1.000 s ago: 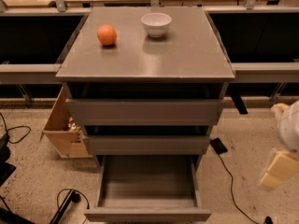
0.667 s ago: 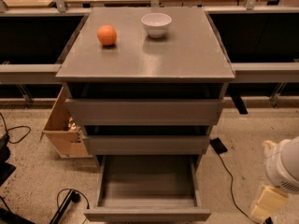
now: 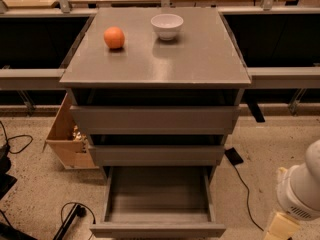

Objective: Close bottom drawer

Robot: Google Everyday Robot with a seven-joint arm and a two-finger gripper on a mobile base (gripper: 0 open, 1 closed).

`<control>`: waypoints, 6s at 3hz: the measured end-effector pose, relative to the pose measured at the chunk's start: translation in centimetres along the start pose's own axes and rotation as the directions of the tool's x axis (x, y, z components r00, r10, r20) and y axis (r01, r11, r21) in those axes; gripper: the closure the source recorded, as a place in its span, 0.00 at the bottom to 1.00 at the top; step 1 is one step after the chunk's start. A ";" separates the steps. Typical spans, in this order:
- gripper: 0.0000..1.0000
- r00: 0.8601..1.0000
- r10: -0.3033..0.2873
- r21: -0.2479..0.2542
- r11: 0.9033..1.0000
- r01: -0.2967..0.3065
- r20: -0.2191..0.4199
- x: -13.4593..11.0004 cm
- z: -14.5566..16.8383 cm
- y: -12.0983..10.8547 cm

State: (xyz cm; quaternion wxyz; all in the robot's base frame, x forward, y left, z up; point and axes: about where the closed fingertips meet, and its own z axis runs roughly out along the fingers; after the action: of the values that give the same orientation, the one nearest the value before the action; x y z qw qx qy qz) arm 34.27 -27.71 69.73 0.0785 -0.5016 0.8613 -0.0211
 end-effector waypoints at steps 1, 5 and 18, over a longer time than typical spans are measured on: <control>0.00 0.999 -0.027 -0.002 1.000 0.027 -0.028 -0.7 2.6 0.3; 0.96 0.991 0.055 -0.192 0.981 -0.032 0.118 0.8 28.5 1.5; 1.00 0.869 0.125 -0.262 0.965 0.006 0.480 -12.5 54.6 -4.3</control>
Offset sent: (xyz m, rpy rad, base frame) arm 0.0157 0.0205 -0.2213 -0.0985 0.1267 0.0650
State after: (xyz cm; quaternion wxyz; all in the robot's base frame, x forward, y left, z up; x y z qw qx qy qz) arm 52.54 -16.70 17.79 0.2306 -0.4691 0.8235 0.2206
